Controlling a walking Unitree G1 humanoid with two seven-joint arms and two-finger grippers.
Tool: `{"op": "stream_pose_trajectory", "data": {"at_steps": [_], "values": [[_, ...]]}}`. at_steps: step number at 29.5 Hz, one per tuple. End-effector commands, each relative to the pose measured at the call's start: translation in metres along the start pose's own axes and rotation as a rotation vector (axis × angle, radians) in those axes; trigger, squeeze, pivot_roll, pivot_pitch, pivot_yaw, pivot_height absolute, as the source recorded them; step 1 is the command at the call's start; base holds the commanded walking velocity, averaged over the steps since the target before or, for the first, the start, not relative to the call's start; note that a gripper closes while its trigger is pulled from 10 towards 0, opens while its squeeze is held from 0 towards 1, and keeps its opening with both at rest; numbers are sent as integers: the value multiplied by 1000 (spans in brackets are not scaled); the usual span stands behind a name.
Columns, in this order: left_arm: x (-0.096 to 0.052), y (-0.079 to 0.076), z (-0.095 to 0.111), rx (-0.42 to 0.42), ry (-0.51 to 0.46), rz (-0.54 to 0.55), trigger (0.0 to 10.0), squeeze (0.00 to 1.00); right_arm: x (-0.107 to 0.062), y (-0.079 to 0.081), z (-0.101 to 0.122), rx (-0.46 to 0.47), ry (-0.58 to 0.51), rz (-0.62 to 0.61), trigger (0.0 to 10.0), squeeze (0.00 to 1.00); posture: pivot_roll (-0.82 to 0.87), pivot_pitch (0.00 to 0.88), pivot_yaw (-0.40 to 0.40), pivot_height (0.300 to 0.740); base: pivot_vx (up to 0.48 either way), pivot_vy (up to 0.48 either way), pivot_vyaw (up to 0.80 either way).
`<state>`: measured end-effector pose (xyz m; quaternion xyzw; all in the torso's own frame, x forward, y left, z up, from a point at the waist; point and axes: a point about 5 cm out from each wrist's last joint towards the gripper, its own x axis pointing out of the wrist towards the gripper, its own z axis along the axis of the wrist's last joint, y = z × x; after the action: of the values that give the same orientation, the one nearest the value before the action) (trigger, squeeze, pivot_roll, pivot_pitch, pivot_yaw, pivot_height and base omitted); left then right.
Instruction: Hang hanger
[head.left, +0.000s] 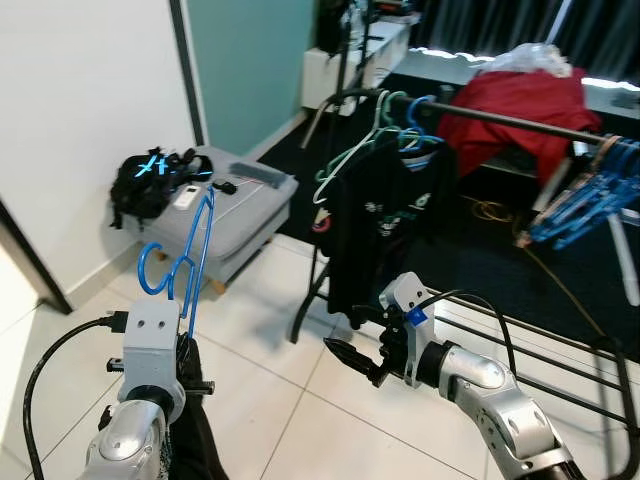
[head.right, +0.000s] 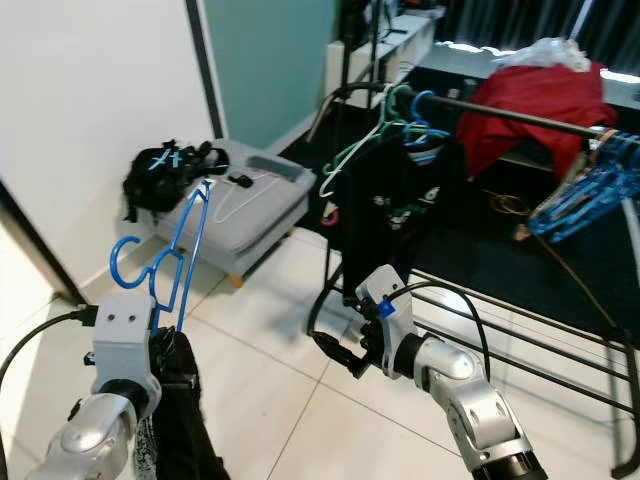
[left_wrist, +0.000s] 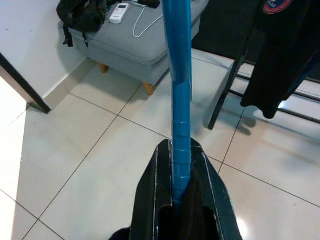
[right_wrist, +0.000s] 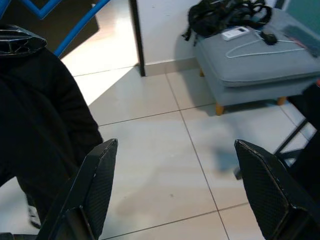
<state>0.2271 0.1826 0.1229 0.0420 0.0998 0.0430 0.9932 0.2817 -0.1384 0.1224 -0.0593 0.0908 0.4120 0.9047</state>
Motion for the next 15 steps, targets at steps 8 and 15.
{"op": "stream_pose_trajectory", "data": {"at_steps": [8,15], "values": [[3,3,5,26,-33,12,10000,0,-1,1,-1,-4,-9,17,10000,0,64,60,-56,740,0,0,663],[5,3,4,20,-25,3,10000,0,-1,1,-1,-8,-12,21,10000,0,65,59,-56,740,0,0,663]]}}
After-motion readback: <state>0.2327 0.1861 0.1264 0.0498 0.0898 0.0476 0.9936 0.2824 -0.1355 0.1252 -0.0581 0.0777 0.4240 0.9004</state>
